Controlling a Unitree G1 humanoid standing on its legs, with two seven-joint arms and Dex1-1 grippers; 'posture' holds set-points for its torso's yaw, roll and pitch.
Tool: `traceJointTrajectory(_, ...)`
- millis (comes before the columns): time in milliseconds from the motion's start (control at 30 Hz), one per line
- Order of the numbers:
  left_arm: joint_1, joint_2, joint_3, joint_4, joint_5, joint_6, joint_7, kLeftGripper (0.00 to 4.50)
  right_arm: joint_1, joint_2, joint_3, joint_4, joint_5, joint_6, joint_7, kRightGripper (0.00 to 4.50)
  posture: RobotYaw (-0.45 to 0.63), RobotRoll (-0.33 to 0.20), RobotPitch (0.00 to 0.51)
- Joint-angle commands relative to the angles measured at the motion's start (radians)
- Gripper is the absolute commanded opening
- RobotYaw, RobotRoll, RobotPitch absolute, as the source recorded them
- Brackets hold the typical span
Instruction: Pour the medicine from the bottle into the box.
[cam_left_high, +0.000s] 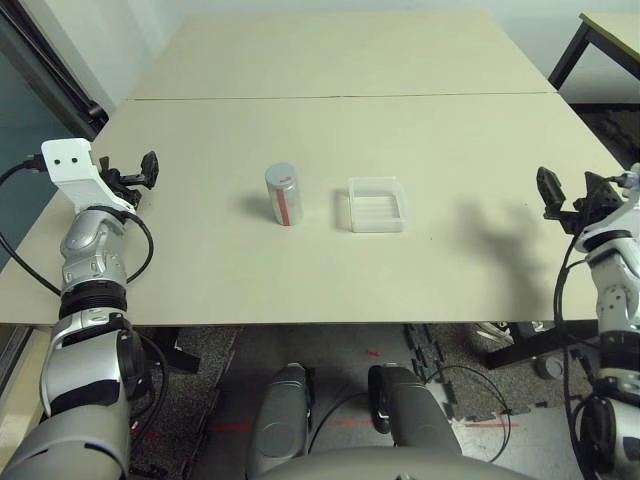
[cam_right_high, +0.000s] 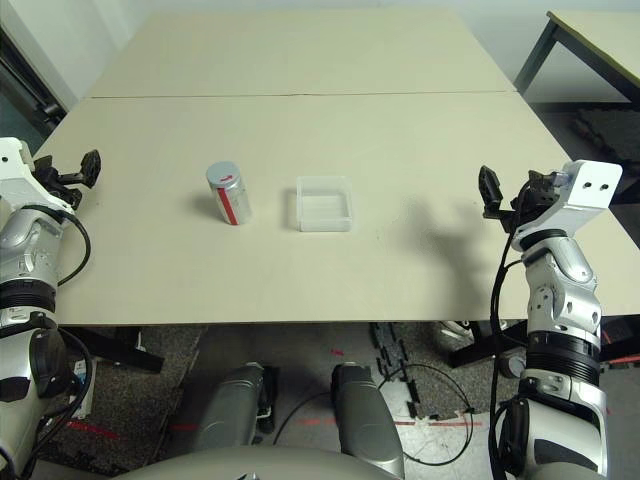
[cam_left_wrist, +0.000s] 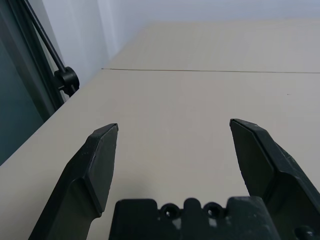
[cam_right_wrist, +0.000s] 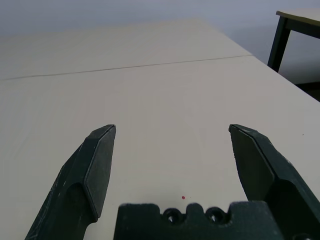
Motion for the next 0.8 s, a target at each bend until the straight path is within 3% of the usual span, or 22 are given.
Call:
traceJointTrajectory(33,-0.018,-0.006,-0.005,0.027,0.018,-0.02,0.019,4.48,0.024,-0.021,-0.015,-0.024,0.0,0.022,-0.003,4.5,-0.02,0.0,0.136)
traceJointTrajectory(300,-0.06,-0.013,-0.052,-0.005,0.017,0.043,-0.092,4.48,0.006,-0.103,-0.029,-0.019,0.011,0.055,0.027,4.5,-0.02,0.0,0.134)
traceJointTrajectory(467,0.043,0.05,-0.064,-0.242,-0.031,0.225,-0.237,4.48,0.03,-0.156,-0.01,-0.139,0.045,0.182,0.103,4.5,0.01,0.0,0.126)
traceJointTrajectory(700,0.215,0.131,0.008,-0.638,-0.13,0.476,-0.26,4.48,0.105,-0.215,-0.022,-0.391,0.145,0.418,0.145,4.5,0.04,0.0,0.135)
traceJointTrajectory(800,0.306,0.133,0.028,-0.823,-0.179,0.58,-0.244,4.48,0.123,-0.223,-0.018,-0.492,0.199,0.524,0.141,4.5,0.06,0.0,0.141)
